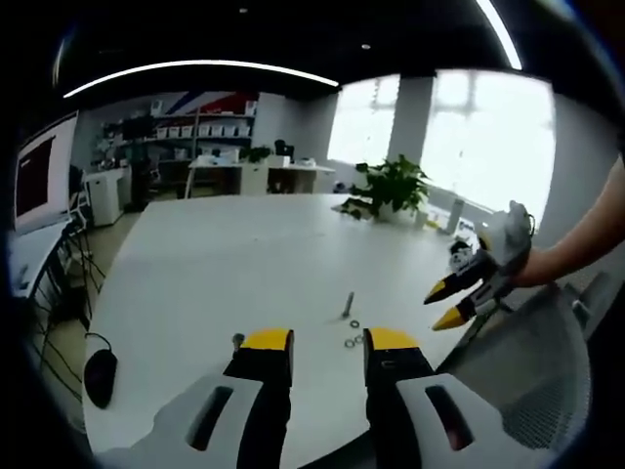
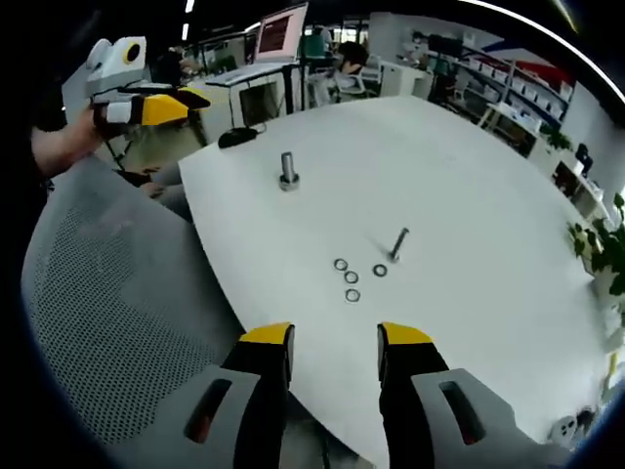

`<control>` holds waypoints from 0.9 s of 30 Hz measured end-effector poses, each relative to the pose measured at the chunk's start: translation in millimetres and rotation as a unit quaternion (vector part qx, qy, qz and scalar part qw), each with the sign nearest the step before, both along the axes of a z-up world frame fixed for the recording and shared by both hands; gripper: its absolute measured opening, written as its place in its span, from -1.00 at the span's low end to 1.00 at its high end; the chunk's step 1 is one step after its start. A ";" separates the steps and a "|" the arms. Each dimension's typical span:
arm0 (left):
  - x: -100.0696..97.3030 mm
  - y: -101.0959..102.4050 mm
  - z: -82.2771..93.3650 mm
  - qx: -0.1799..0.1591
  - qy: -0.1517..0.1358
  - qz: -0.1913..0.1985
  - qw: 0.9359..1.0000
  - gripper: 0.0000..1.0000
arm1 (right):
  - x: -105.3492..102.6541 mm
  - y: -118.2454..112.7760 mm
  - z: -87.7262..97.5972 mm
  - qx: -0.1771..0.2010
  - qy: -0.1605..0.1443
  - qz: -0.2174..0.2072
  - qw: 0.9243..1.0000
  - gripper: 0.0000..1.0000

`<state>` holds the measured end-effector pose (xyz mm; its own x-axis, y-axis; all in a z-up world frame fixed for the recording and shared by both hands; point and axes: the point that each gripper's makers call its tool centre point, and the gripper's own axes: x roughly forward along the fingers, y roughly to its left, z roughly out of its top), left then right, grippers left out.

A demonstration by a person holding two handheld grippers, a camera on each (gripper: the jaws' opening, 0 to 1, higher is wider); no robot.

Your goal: Place the washer onto the threaded stud by aligning its center hole with the stud, sliding it down to the base, and recovering from edge contact or off-axis alignment until the washer reaches the visible bottom stop.

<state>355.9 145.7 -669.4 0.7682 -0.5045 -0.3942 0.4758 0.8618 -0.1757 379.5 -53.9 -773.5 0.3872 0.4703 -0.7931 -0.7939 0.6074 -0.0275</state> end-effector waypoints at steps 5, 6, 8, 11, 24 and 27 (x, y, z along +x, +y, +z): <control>-0.8 0.5 1.8 0.010 -0.009 0.000 1.000 -0.47 | 4.9 11.4 -31.5 -0.003 0.038 -0.009 0.999 -0.29; -0.4 2.2 1.6 0.008 -0.008 0.004 1.000 -0.47 | 5.9 12.1 -35.4 -0.009 0.040 -0.006 0.999 -0.29; 0.7 6.8 1.3 0.005 -0.007 0.012 1.000 -0.47 | 10.6 14.5 -40.7 -0.014 0.043 -0.006 0.999 -0.29; 0.9 7.9 0.0 0.003 -0.004 0.017 1.000 -0.47 | 21.1 14.9 -46.4 -0.023 0.044 -0.006 0.999 -0.30; -1.1 5.4 -6.6 0.022 0.003 0.009 1.000 -0.49 | 44.8 17.2 -68.3 -0.042 0.080 -0.022 0.996 -0.36; -0.9 4.8 -6.2 0.027 0.001 0.009 1.000 -0.50 | 40.6 20.9 -78.7 -0.056 0.092 -0.006 0.994 -0.36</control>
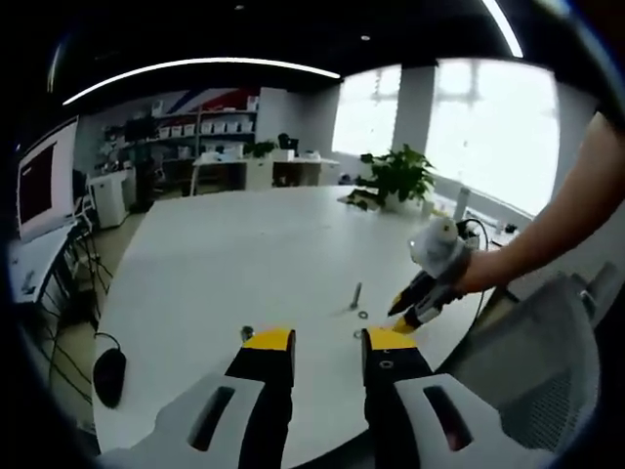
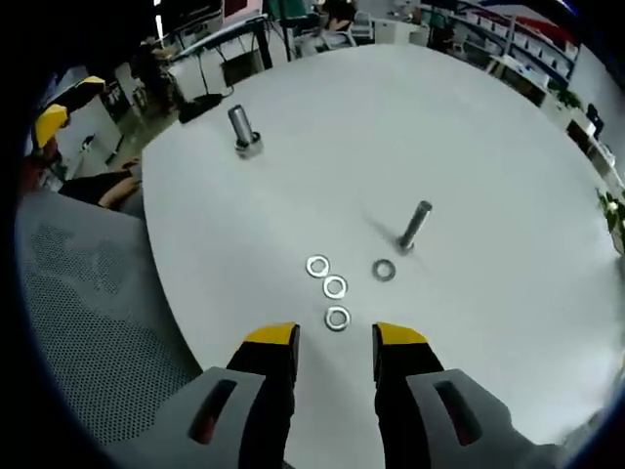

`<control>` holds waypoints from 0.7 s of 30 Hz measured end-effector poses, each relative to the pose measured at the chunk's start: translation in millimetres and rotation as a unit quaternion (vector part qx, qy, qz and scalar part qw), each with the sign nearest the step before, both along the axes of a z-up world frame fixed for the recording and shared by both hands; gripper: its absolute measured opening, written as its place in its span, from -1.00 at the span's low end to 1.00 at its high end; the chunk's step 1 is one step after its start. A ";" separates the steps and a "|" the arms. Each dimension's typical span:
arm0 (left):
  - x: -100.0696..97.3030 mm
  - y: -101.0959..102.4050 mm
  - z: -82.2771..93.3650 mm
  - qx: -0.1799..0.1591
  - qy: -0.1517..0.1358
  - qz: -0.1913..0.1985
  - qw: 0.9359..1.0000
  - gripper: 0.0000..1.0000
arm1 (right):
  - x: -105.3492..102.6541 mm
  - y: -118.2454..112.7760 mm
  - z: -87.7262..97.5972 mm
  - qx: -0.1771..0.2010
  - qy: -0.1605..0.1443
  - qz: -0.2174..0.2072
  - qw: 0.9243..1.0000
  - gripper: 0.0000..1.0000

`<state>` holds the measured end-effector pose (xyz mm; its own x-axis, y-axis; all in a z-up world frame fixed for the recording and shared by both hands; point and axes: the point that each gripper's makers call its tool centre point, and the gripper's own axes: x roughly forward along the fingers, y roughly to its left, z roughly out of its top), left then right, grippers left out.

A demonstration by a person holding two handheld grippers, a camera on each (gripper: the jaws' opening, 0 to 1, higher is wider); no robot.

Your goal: Place the washer onto the threaded stud by aligning its center hole with the stud, sliding it down to the base, and recovering from edge contact or off-axis alignment until the washer reaches the visible bottom stop.

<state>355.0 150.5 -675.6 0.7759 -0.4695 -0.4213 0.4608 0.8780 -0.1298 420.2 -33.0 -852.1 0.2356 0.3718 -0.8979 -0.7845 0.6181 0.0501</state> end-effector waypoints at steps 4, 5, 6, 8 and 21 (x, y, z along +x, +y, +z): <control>0.3 0.7 -2.9 -0.001 0.008 -0.001 1.000 -0.50 | -4.7 2.0 -7.3 -0.024 0.005 0.031 0.999 -0.39; 0.3 0.7 -2.9 -0.003 0.008 0.000 1.000 -0.50 | -4.2 2.5 -8.7 -0.025 0.006 0.035 0.999 -0.40; 0.2 0.7 -3.0 -0.002 0.008 0.000 1.000 -0.50 | -3.7 2.5 -10.6 -0.028 0.008 0.039 0.999 -0.40; -0.1 -0.3 -2.8 -0.005 0.008 -0.002 1.000 -0.49 | -1.7 1.9 -12.2 -0.032 0.008 0.043 0.999 -0.41; -0.2 1.0 -6.9 0.000 0.017 -0.001 1.000 -0.50 | 2.0 7.2 -15.0 -0.069 0.012 0.094 0.993 -0.53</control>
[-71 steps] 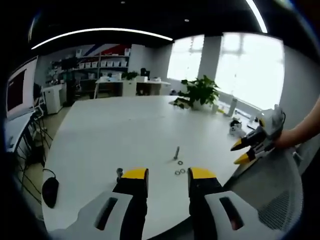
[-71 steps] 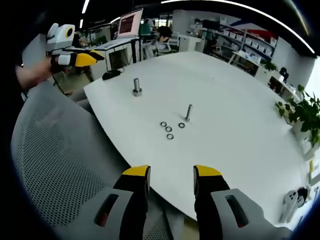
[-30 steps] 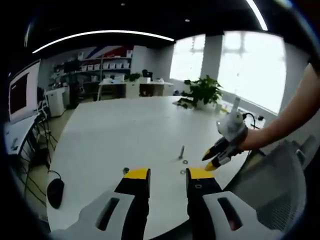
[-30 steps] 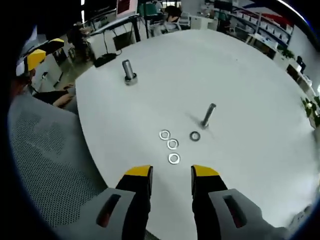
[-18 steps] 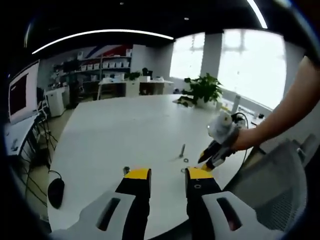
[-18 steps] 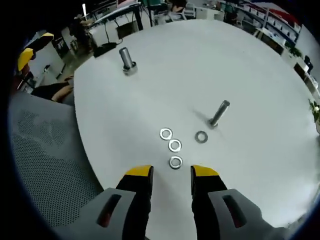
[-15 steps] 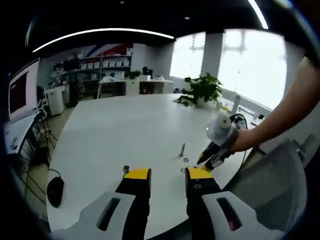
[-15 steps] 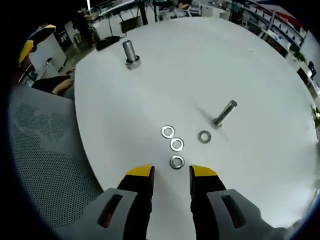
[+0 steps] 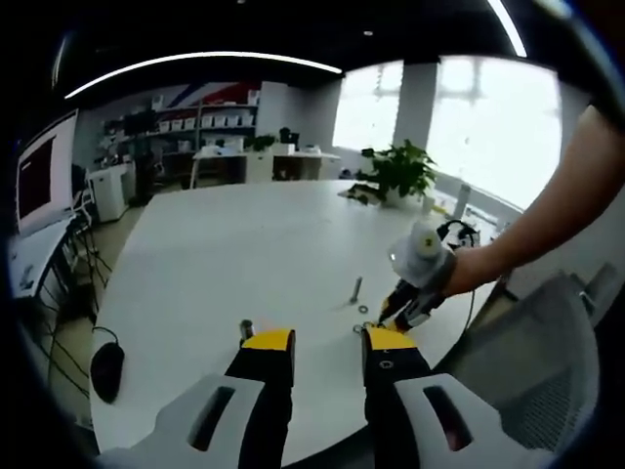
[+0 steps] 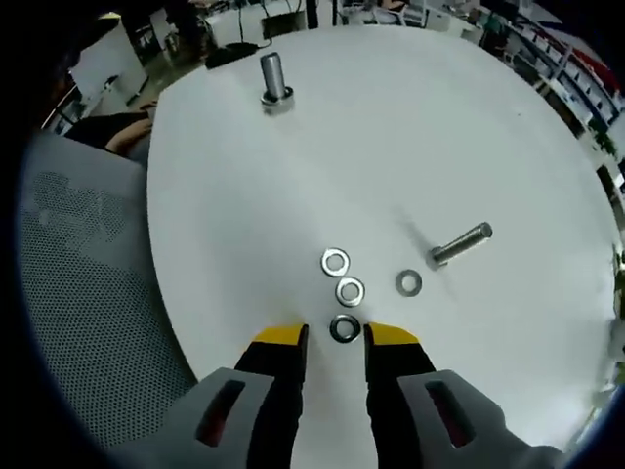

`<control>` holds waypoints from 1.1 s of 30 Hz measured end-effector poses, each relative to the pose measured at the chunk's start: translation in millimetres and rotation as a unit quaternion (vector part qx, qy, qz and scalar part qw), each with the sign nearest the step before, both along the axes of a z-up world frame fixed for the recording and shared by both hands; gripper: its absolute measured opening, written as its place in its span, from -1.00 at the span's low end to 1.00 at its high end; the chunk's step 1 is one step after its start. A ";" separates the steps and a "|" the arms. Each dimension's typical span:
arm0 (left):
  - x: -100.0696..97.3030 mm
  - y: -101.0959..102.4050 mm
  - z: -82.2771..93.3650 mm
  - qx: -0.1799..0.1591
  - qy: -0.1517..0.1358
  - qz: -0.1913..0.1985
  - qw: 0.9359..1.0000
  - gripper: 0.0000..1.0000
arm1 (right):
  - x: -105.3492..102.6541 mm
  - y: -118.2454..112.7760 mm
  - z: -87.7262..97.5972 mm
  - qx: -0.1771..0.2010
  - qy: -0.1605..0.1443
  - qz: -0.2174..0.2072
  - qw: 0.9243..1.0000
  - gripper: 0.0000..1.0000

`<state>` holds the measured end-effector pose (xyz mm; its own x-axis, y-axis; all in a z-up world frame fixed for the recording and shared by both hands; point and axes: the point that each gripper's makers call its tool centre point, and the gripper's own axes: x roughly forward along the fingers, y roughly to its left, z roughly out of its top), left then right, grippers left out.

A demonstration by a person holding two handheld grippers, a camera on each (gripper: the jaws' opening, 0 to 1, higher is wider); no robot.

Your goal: Place the washer onto the threaded stud by aligning its center hole with the stud, sliding it down to the base, and recovering from edge contact or off-axis alignment until the washer reaches the visible bottom stop.

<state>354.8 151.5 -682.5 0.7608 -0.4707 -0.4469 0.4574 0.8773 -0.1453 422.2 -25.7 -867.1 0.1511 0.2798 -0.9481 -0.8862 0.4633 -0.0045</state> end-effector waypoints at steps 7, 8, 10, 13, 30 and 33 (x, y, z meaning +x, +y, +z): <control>-0.6 -0.2 -2.2 0.003 0.005 -0.001 1.000 -0.50 | 0.5 -1.8 -1.7 -0.043 0.016 0.059 0.997 -0.61; -0.5 -0.2 -2.0 0.002 0.004 -0.001 1.000 -0.50 | -0.9 -3.1 -1.4 -0.053 0.020 0.071 0.996 -0.62; -0.4 -0.2 -2.5 0.002 0.006 -0.001 1.000 -0.50 | -2.1 -3.9 -1.9 -0.063 0.023 0.085 0.994 -0.64; -0.8 -0.7 -3.1 0.003 0.007 -0.002 1.000 -0.50 | 0.9 -4.1 -2.5 -0.077 0.029 0.091 0.992 -0.70; -1.2 0.4 -5.6 0.007 0.012 -0.001 1.000 -0.51 | -1.2 -4.9 -2.2 -0.100 0.042 0.098 0.989 -0.67; -0.7 1.1 -5.3 0.007 0.011 0.001 1.000 -0.51 | -0.6 -3.3 -3.0 -0.101 0.035 0.106 0.989 -0.65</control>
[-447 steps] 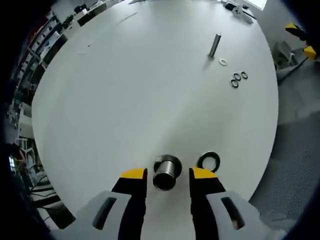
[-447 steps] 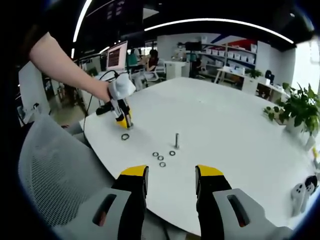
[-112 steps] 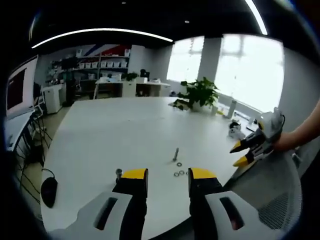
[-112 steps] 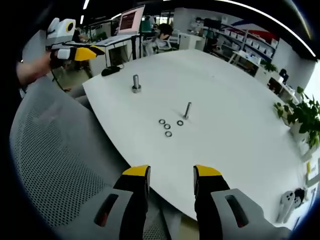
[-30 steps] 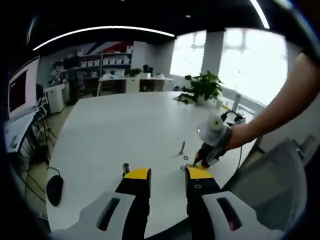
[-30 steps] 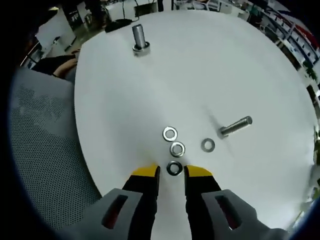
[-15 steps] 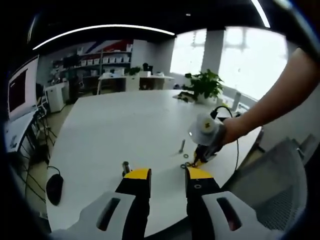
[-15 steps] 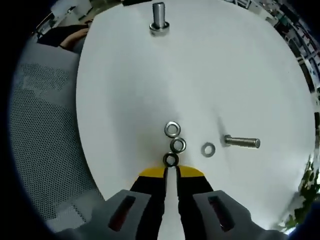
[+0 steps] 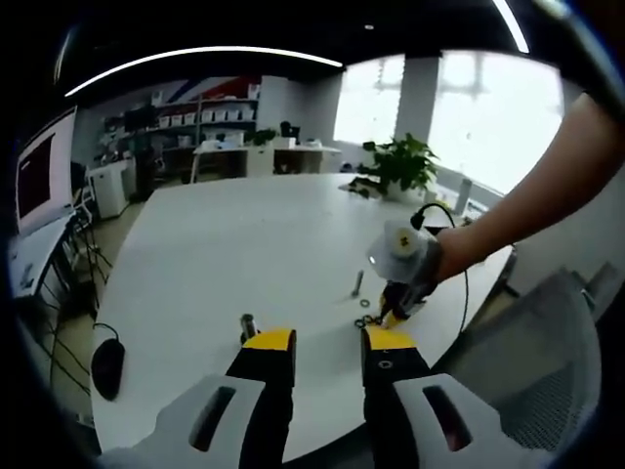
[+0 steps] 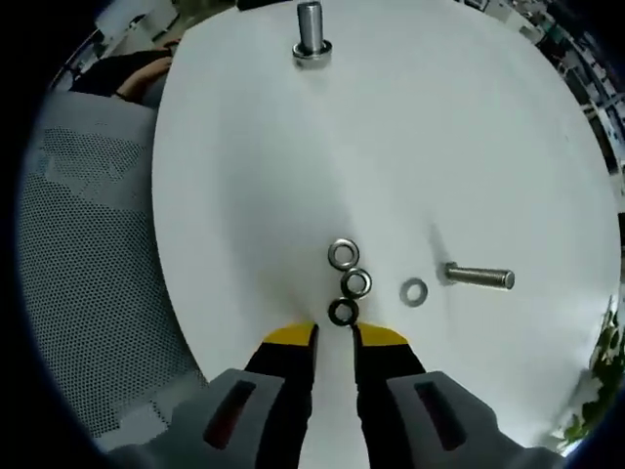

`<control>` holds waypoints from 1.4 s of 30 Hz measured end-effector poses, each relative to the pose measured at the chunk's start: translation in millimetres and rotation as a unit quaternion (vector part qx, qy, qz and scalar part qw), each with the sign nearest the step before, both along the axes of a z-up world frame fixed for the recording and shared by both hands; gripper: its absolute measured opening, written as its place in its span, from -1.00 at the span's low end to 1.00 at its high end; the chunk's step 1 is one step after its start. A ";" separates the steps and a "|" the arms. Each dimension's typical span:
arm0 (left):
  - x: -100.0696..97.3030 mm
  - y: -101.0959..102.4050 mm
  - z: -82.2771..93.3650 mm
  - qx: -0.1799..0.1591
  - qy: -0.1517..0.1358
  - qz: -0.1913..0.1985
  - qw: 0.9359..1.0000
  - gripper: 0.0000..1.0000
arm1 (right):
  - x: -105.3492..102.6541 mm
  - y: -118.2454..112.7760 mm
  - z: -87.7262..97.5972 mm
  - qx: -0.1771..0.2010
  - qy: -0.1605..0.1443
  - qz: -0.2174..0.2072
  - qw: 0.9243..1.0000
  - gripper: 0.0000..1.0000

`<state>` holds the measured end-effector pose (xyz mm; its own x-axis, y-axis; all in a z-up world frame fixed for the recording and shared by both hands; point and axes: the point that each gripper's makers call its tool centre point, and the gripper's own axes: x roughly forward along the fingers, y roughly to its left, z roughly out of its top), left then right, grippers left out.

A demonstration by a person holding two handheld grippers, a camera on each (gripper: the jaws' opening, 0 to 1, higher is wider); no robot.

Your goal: Place the washer onto the threaded stud by aligning its center hole with the stud, sliding it down to the base, and recovering from edge contact or off-axis alignment until the washer reaches the visible bottom stop.

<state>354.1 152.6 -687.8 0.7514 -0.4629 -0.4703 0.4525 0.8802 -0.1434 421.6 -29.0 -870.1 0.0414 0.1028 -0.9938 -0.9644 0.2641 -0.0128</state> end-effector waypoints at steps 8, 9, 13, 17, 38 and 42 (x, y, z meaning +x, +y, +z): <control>-0.6 0.1 -2.4 0.005 0.005 -0.001 1.000 -0.52 | 6.6 -2.6 1.6 0.008 -0.005 -0.048 0.999 -0.49; -0.5 0.0 -1.6 0.005 0.003 -0.001 1.000 -0.52 | 10.6 6.1 1.2 0.038 -0.019 -0.032 0.999 -0.50; -1.0 1.2 -3.2 0.007 0.006 0.001 1.000 -0.52 | 5.7 4.3 0.5 0.027 -0.011 -0.043 0.999 -0.56; -0.8 0.5 -3.3 0.009 0.006 -0.001 1.000 -0.52 | 7.2 4.9 0.5 0.022 -0.004 -0.044 0.999 -0.56; -2.0 0.6 -8.1 0.019 0.015 -0.004 1.000 -0.54 | 6.5 6.0 0.1 0.016 0.001 0.025 1.000 -0.66; -2.2 0.7 -8.7 0.019 0.016 -0.004 1.000 -0.55 | 7.4 7.1 -0.8 -0.005 0.002 0.034 0.999 -0.68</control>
<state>351.9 153.3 -696.5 0.7315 -0.4502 -0.5120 0.4552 0.8816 -0.1247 429.0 -21.9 -870.9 0.0310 0.0958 -0.9949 -0.9801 0.1983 -0.0115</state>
